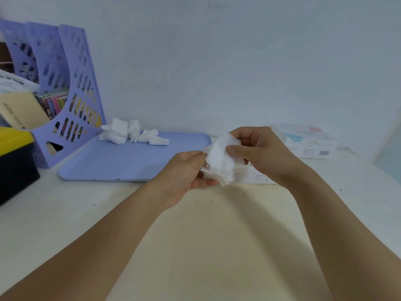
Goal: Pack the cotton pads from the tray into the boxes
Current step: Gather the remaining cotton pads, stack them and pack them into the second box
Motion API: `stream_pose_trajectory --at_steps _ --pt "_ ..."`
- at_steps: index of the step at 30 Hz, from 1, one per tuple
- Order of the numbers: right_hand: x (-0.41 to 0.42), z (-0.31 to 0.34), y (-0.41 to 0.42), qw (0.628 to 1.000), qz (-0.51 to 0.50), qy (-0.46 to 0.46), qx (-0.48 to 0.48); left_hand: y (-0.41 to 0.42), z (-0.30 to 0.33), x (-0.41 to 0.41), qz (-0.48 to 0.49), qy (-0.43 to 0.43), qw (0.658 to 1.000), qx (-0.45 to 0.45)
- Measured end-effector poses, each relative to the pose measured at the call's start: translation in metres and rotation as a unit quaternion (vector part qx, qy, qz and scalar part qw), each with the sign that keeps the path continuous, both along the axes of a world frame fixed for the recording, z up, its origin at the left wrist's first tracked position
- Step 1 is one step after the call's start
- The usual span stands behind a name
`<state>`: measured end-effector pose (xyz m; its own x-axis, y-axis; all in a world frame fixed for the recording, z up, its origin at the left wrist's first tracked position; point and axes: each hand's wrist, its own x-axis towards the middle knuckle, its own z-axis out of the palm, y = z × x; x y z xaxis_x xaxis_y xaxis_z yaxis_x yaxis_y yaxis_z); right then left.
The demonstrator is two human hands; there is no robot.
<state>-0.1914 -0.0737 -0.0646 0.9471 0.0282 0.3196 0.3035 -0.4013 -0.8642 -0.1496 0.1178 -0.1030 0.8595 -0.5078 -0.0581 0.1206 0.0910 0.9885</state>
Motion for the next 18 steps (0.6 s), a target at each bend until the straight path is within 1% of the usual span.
stream_pose_trajectory --at_steps 3,6,8,13,18 --pt "0.001 -0.001 0.002 1.000 -0.004 0.004 0.025 -0.001 0.000 -0.002 0.000 0.012 1.000 -0.016" --pt "0.003 -0.001 0.002 0.993 0.014 0.034 0.108 -0.002 0.002 -0.001 0.007 0.029 0.999 -0.030" --pt "0.005 -0.003 0.003 0.987 0.031 0.062 0.142 -0.002 0.003 -0.001 0.007 0.033 0.999 -0.032" --pt "0.009 -0.013 0.018 0.982 0.022 0.091 0.162 -0.004 0.000 -0.003 -0.025 0.057 0.996 -0.066" --pt "0.011 -0.014 0.016 0.991 0.000 0.067 0.116 -0.002 0.000 -0.001 -0.020 0.066 0.996 -0.064"
